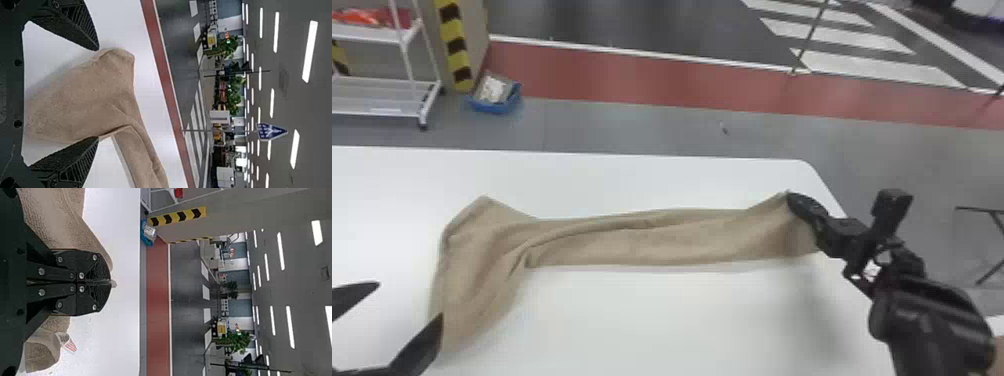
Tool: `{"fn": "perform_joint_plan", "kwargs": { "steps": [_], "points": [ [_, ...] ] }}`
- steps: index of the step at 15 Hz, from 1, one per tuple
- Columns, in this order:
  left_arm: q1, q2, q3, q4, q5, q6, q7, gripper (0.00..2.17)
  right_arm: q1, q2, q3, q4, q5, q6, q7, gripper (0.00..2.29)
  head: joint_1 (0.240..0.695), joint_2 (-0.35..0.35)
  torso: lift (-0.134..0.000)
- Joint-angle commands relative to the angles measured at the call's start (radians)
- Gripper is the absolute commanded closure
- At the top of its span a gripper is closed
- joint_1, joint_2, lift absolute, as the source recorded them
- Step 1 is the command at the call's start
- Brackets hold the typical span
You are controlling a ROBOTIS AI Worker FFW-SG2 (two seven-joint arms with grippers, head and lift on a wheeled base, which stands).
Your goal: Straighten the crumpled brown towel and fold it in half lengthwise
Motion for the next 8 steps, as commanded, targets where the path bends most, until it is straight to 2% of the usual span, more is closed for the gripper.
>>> {"fn": "perform_joint_plan", "kwargs": {
  "steps": [1,5,8],
  "points": [
    [0.0,0.002,-0.011,0.051,-0.029,-0.041,-0.011,0.09,-0.003,0.0,0.003,0.001,0.002,-0.001,0.004,1.22,0.695,-0.263,-0.124],
    [-0.014,0.014,-0.022,0.104,-0.107,0.005,0.015,0.28,-0.003,0.002,0.006,0.001,0.001,-0.001,0.009,1.22,0.695,-0.256,-0.124],
    [-0.005,0.026,-0.019,0.106,-0.119,0.06,0.009,0.36,-0.007,0.0,0.007,0.01,0.001,-0.007,0.009,1.22,0.695,-0.242,-0.124]
  ]
}}
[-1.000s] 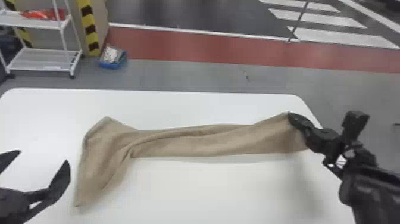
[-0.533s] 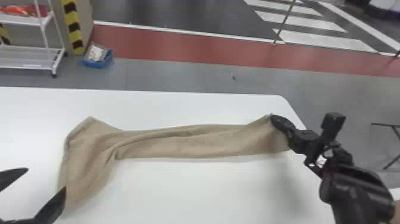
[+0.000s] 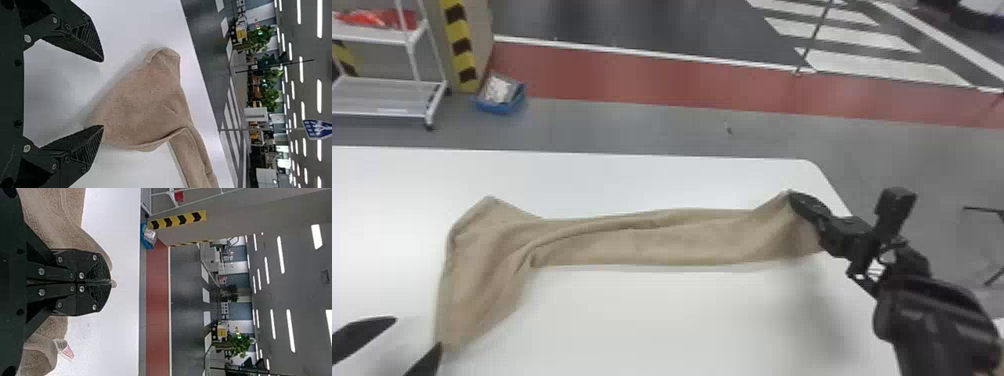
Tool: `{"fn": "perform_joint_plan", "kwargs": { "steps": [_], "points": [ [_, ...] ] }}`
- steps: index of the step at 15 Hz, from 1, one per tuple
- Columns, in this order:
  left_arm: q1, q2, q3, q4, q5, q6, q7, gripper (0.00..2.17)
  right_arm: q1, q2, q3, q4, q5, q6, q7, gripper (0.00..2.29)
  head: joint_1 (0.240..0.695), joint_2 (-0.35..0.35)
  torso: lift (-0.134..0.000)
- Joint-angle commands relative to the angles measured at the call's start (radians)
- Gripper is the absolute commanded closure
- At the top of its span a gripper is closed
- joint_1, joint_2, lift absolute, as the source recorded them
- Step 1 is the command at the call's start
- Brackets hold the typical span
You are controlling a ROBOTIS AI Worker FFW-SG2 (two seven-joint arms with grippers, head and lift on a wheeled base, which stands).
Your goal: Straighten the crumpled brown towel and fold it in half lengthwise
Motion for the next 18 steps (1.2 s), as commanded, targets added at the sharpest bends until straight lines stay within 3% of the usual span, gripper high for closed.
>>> {"fn": "perform_joint_plan", "kwargs": {
  "steps": [1,7,18],
  "points": [
    [0.013,0.005,0.006,-0.003,-0.008,0.011,-0.008,0.36,-0.008,-0.001,0.002,0.011,0.0,-0.007,0.002,1.22,0.695,-0.235,-0.124],
    [0.064,0.004,0.03,-0.051,0.05,-0.091,-0.054,0.36,-0.012,-0.005,0.006,0.025,0.0,-0.007,0.003,1.22,0.695,-0.241,-0.124],
    [0.046,-0.004,-0.025,-0.021,-0.017,-0.045,-0.046,0.52,-0.012,-0.019,0.006,0.048,-0.02,-0.019,0.009,1.22,0.695,-0.286,-0.124]
  ]
}}
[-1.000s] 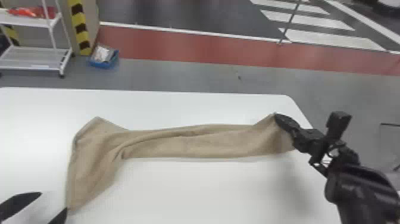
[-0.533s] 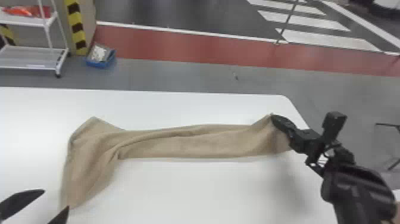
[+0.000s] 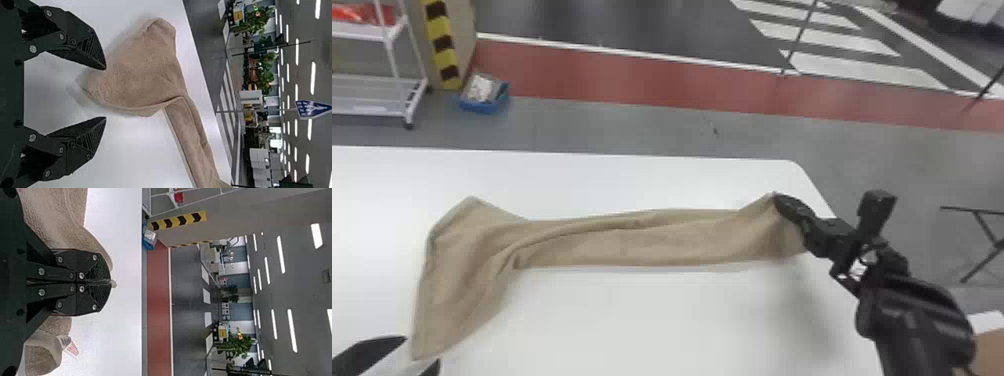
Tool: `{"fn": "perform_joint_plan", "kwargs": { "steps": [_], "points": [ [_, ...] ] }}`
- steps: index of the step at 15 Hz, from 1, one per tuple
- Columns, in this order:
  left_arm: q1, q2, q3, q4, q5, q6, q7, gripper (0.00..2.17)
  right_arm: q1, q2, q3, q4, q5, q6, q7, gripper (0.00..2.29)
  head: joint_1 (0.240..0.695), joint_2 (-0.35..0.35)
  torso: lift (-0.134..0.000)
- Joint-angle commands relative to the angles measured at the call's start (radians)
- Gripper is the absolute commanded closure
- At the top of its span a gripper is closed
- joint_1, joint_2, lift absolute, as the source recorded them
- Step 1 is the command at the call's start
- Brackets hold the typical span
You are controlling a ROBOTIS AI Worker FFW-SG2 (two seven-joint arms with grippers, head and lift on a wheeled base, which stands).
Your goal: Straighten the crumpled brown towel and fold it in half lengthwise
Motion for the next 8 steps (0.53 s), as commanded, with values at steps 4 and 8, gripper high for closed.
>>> {"fn": "perform_joint_plan", "kwargs": {
  "steps": [4,8],
  "points": [
    [-0.015,0.0,-0.005,0.018,-0.02,0.023,0.005,0.52,0.0,0.0,0.0,0.0,-0.005,0.0,0.002,1.22,0.695,-0.28,-0.124],
    [-0.02,0.0,-0.006,0.026,-0.025,0.026,0.01,0.64,0.0,0.0,-0.002,0.0,-0.007,0.003,0.007,1.22,0.695,-0.274,-0.124]
  ]
}}
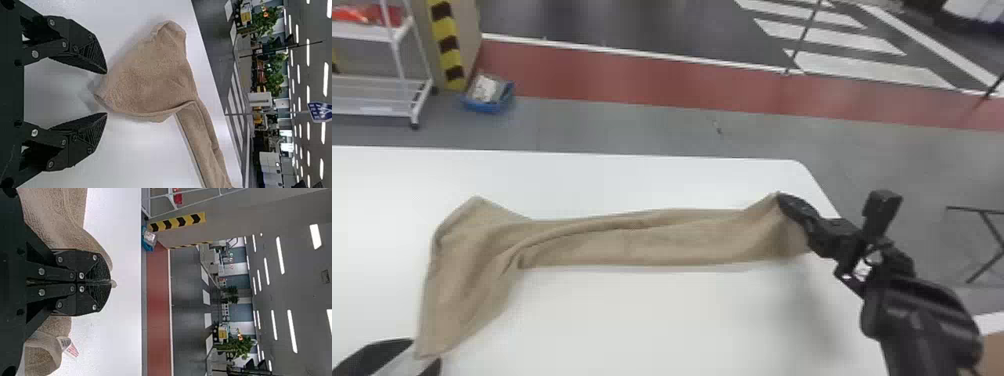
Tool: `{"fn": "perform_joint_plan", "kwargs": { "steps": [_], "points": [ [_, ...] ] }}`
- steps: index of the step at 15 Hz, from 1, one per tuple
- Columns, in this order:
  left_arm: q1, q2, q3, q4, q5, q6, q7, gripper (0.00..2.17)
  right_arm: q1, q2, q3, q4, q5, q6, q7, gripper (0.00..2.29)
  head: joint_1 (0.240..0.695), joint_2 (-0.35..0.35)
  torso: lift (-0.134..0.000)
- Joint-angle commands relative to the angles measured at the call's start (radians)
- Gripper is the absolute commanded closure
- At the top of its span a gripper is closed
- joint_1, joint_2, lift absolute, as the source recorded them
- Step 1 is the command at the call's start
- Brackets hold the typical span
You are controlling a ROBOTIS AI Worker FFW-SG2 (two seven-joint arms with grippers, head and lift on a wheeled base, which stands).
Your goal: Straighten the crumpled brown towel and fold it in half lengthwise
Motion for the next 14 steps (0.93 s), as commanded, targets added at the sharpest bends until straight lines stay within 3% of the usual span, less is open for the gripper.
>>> {"fn": "perform_joint_plan", "kwargs": {
  "steps": [1,3,14],
  "points": [
    [-0.001,-0.001,0.0,0.001,-0.002,0.001,0.0,0.64,0.0,0.0,-0.004,0.0,-0.002,0.0,0.0,1.22,0.695,-0.274,-0.124],
    [-0.004,-0.001,0.0,0.001,-0.002,0.001,0.0,0.73,0.0,-0.003,-0.004,0.0,-0.002,0.0,0.0,1.22,0.695,-0.275,-0.124],
    [-0.007,-0.003,-0.017,-0.015,-0.002,-0.002,0.007,0.73,-0.006,-0.02,-0.002,0.009,-0.013,0.013,0.0,1.22,0.695,-0.286,-0.124]
  ]
}}
